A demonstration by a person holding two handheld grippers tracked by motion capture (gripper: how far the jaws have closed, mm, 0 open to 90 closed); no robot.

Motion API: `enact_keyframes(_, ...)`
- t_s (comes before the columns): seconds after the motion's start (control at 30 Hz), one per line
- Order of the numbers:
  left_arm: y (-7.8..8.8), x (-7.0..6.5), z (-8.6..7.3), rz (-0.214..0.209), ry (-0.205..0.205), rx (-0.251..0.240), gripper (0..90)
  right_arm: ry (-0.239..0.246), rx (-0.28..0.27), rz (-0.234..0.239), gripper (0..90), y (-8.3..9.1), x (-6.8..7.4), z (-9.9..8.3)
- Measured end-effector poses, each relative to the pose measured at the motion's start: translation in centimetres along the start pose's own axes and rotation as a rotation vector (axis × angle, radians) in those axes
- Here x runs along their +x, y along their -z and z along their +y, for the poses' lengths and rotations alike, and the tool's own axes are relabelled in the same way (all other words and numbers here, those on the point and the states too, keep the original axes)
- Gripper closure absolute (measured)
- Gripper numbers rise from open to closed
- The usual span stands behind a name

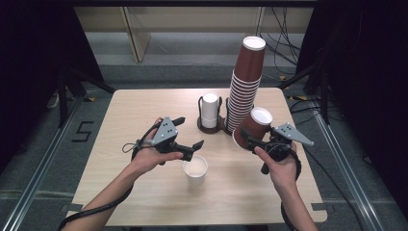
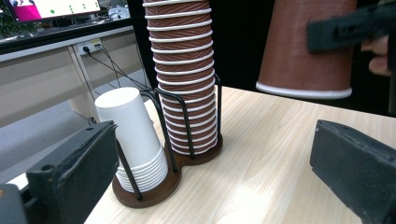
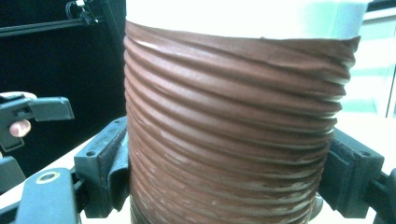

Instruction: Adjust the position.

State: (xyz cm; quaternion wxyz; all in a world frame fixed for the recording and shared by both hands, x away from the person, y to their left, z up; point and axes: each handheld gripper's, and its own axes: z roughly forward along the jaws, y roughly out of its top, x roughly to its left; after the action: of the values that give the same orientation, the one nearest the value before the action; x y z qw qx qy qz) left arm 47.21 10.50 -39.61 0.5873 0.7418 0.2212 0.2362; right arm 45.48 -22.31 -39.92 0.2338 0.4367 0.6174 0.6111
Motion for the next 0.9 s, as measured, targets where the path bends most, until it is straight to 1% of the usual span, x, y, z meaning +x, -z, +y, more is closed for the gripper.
enact_keyframes(0.03,0.0,-0.1,0.0,-0.001,0.0,-0.001,0.7,-0.004,-0.01,0.004,17.1,-0.2,0.0,-0.4)
enact_keyframes(0.07,0.0,-0.3,-0.1,-0.004,0.001,-0.001,0.7,-0.023,0.0,0.003,17.1,-0.2,0.1,-0.7)
enact_keyframes(0.1,0.0,-0.4,-0.2,-0.009,0.001,0.0,0.7,-0.029,0.001,0.002,17.1,-0.4,0.2,-0.9)
enact_keyframes(0.13,-0.1,-0.6,-0.2,-0.016,0.001,0.002,0.7,-0.028,0.008,0.008,17.1,-0.5,0.3,-1.1)
enact_keyframes(0.17,-0.2,-0.8,-0.3,-0.021,-0.006,0.004,0.7,-0.04,0.014,0.018,17.1,-0.7,0.4,-1.3)
enact_keyframes(0.23,-0.4,-1.1,-0.3,-0.033,-0.011,0.006,0.7,-0.047,0.016,0.013,17.0,-0.9,0.5,-1.6)
enact_keyframes(0.27,-0.5,-1.3,-0.3,-0.039,-0.006,0.006,0.7,-0.077,0.021,0.029,17.0,-1.0,0.6,-1.7)
enact_keyframes(0.3,-0.6,-1.6,-0.3,-0.046,-0.01,0.009,0.7,-0.094,0.019,0.025,17.0,-1.0,0.7,-1.8)
enact_keyframes(0.37,-0.9,-2.0,-0.3,-0.064,-0.02,0.015,0.6,-0.123,0.015,0.036,17.0,-1.1,0.7,-2.0)
enact_keyframes(0.4,-1.0,-2.2,-0.3,-0.071,-0.022,0.019,0.6,-0.141,0.022,0.031,16.9,-1.3,0.8,-2.1)
enact_keyframes(0.43,-1.1,-2.4,-0.4,-0.076,-0.018,0.023,0.6,-0.146,0.024,0.034,16.9,-1.4,0.8,-2.2)
enact_keyframes(0.47,-1.3,-2.5,-0.4,-0.084,-0.02,0.024,0.6,-0.163,0.02,0.045,17.0,-1.4,0.9,-2.2)
enact_keyframes(0.5,-1.5,-2.8,-0.5,-0.091,-0.017,0.03,0.6,-0.184,0.028,0.036,17.0,-1.4,1.1,-2.3)
enact_keyframes(0.53,-1.6,-2.9,-0.5,-0.096,-0.019,0.033,0.6,-0.199,0.028,0.05,16.9,-1.5,1.2,-2.4)
enact_keyframes(0.57,-1.8,-3.1,-0.5,-0.105,-0.025,0.04,0.6,-0.192,0.026,0.053,16.9,-1.6,1.2,-2.4)
enact_keyframes(0.63,-2.1,-3.4,-0.4,-0.118,-0.035,0.048,0.5,-0.211,0.026,0.054,17.0,-1.7,1.5,-2.5)
enact_keyframes(0.67,-2.3,-3.6,-0.4,-0.121,-0.028,0.053,0.6,-0.204,0.023,0.057,16.9,-1.7,1.5,-2.5)
enact_keyframes(0.7,-2.5,-3.6,-0.3,-0.128,-0.038,0.056,0.6,-0.205,0.021,0.055,16.9,-1.8,1.5,-2.5)
enact_keyframes(0.8,-3.1,-4.0,-0.2,-0.144,-0.05,0.065,0.6,-0.238,0.021,0.058,16.9,-1.9,1.5,-2.3)
enact_keyframes(0.83,-3.3,-4.0,-0.1,-0.148,-0.059,0.068,0.5,-0.234,0.016,0.06,16.9,-1.9,1.4,-2.2)
enact_keyframes(0.9,-3.7,-4.2,0.0,-0.15,-0.062,0.07,0.6,-0.257,0.017,0.054,16.9,-1.9,1.4,-2.1)
